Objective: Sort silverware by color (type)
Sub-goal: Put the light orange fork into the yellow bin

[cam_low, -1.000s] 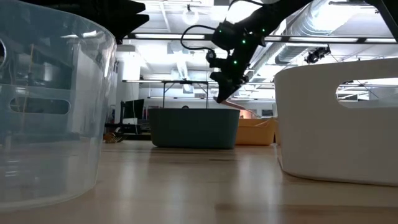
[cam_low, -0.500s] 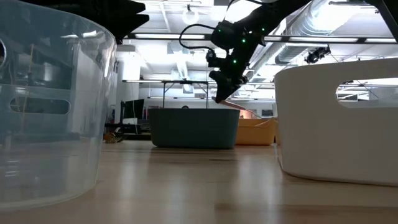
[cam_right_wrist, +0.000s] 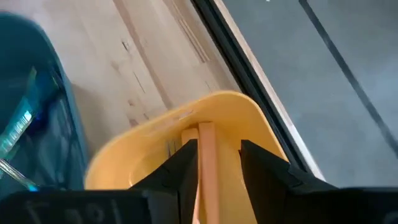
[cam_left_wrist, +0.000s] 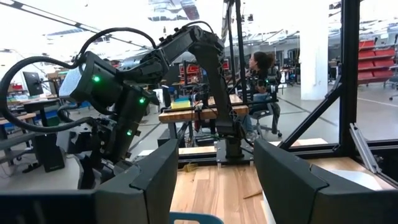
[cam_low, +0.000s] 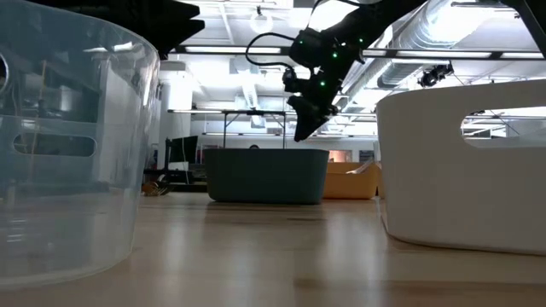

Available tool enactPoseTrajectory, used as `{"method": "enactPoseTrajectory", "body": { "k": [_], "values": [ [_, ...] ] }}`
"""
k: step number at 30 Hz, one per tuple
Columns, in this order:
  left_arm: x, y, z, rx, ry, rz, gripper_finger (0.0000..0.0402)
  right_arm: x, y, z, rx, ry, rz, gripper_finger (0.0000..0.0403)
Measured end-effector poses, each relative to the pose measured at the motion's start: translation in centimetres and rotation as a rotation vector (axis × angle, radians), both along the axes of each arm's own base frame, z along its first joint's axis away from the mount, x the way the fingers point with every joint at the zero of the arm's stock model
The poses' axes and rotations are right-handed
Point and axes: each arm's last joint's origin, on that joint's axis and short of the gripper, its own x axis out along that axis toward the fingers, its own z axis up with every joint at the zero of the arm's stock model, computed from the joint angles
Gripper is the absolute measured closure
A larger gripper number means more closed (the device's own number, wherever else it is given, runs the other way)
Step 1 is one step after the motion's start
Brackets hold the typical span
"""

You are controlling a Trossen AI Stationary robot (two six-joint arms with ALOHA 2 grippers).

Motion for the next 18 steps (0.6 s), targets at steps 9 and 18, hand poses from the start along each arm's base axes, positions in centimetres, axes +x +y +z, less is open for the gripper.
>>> {"method": "enactPoseTrajectory", "body": {
  "k": [9,18],
  "values": [
    [0.0,0.0,0.0,0.000,0.005,0.000,0.0202,-4.6,2.6,3.5,0.055,0.072,-0.033,0.0265],
    [0.0,0.0,0.0,0.000,0.005,0.005,0.0202,-11.7,8.8,1.8,0.039,-0.312,0.010,0.0265]
  ]
}}
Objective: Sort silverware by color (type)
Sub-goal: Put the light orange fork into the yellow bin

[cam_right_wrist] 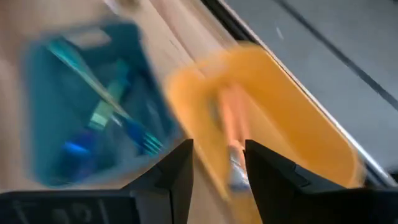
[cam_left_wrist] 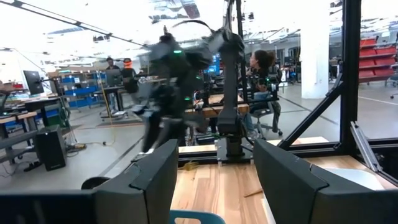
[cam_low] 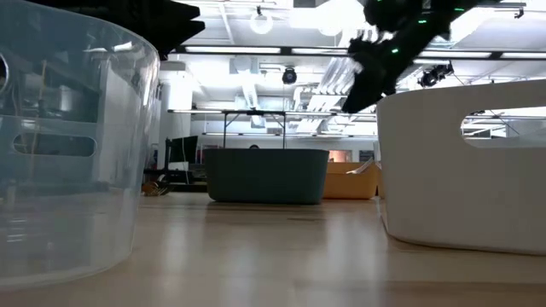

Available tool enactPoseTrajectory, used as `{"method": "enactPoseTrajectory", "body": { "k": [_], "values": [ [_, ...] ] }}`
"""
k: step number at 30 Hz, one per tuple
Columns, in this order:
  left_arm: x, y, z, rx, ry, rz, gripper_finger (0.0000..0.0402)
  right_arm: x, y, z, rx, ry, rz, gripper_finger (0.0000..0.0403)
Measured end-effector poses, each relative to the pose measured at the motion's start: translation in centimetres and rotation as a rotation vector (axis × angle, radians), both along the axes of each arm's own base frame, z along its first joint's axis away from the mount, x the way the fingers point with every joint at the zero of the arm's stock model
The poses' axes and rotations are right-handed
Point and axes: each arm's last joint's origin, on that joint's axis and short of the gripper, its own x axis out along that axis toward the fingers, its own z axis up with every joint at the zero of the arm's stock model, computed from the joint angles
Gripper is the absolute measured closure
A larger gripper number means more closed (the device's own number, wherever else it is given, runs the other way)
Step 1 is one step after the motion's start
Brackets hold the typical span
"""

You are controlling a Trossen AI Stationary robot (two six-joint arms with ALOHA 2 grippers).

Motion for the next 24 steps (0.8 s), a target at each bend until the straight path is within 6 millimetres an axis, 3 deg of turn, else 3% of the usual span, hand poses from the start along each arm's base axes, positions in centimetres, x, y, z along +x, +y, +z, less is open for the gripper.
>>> {"method": "enactPoseTrajectory", "body": {
  "k": [6,10,15,24],
  "values": [
    [0.0,0.1,0.0,0.004,0.000,0.043,0.0202,-1.6,3.0,-1.4,-0.074,-0.422,0.128,0.0265],
    [0.0,0.1,-0.1,0.026,0.016,0.047,0.0202,-2.0,4.1,-2.5,-0.147,-0.589,0.186,0.0265],
    [0.1,0.2,-0.4,0.052,0.050,0.064,0.0202,-2.4,4.6,-3.8,-0.202,-0.639,0.222,0.0265],
    [0.0,0.4,-0.5,0.069,0.062,0.139,0.0202,-2.2,5.4,-3.7,-0.216,-0.656,0.262,0.0265]
  ]
}}
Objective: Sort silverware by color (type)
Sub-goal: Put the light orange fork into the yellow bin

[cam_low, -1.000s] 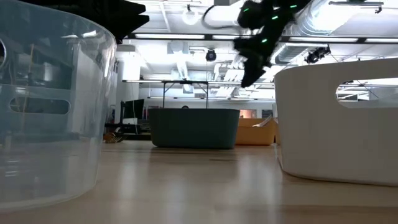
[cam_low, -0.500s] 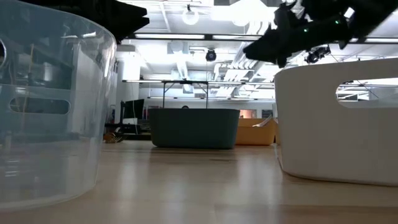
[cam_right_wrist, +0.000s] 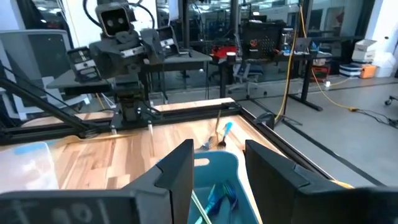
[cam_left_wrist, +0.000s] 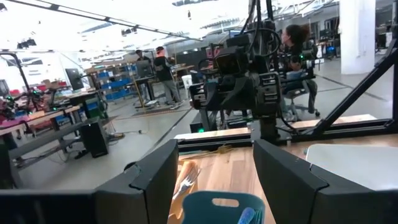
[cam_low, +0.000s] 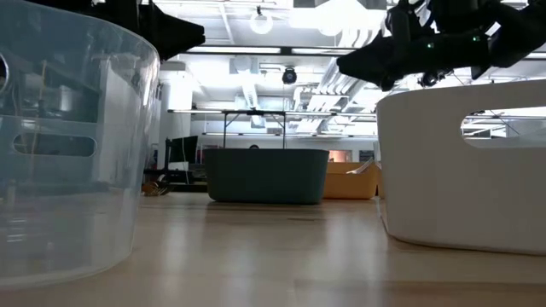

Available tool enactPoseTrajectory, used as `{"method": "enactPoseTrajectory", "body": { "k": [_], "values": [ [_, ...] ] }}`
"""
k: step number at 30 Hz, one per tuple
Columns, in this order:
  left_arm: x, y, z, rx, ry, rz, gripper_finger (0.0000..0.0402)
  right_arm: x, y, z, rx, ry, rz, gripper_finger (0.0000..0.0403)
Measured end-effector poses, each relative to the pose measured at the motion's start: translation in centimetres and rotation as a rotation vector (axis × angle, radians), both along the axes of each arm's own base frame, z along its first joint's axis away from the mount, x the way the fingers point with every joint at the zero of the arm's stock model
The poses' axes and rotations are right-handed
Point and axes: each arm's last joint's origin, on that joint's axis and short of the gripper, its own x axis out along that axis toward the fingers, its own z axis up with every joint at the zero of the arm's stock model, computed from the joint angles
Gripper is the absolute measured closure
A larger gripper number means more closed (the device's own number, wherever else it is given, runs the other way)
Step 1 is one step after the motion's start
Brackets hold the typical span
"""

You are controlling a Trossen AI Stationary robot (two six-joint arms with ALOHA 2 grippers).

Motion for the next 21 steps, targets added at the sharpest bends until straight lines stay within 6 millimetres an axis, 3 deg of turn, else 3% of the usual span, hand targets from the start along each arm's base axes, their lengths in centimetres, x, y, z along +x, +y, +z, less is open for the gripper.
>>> {"method": "enactPoseTrajectory", "body": {
  "k": [21],
  "values": [
    [0.05,0.03,-0.51,-0.004,0.053,0.008,0.0202,0.06,0.25,0.08,-0.032,-0.001,0.004,0.0265]
  ]
}}
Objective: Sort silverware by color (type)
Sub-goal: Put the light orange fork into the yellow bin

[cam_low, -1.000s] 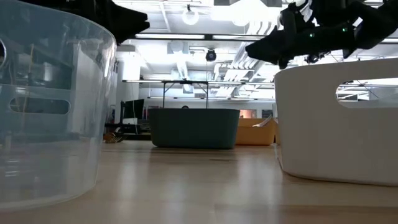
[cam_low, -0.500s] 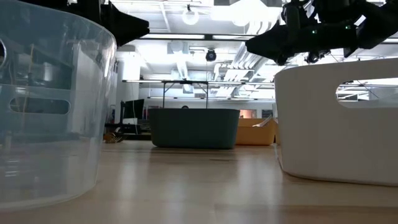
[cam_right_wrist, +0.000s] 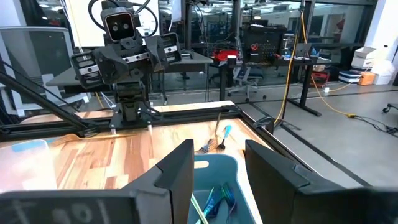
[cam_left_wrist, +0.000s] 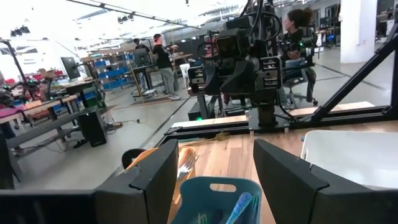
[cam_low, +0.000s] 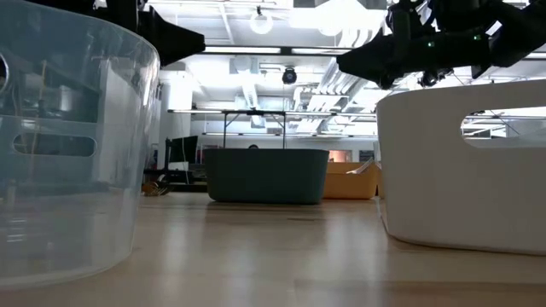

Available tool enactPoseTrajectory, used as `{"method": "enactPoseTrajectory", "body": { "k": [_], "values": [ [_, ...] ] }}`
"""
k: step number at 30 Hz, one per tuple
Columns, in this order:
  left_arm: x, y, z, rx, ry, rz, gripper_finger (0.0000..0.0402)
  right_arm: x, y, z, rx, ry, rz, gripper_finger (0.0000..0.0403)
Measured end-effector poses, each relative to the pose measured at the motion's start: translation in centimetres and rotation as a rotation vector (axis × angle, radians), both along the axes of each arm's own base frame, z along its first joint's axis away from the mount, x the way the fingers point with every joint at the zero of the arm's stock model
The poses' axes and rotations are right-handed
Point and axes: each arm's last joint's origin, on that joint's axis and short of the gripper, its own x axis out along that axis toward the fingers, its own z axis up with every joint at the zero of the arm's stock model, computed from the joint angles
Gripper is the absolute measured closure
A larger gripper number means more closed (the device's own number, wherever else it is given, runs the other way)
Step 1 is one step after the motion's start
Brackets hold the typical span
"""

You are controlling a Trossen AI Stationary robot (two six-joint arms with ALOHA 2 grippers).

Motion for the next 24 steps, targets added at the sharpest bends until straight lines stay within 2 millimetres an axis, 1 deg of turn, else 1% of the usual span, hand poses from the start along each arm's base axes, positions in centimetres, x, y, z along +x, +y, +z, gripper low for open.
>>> {"method": "enactPoseTrajectory", "body": {
  "k": [9,19,24],
  "values": [
    [-0.07,0.26,-0.03,-0.003,0.003,0.095,0.0202,0.00,0.01,-0.01,0.025,-0.005,0.001,0.0265],
    [-0.06,0.27,-0.24,-0.011,0.024,0.097,0.0202,0.00,0.00,0.02,0.026,-0.009,-0.001,0.0265],
    [-0.06,0.27,-0.25,-0.013,0.024,0.097,0.0202,-0.07,-0.20,0.45,0.080,-0.071,-0.073,0.0265]
  ]
}}
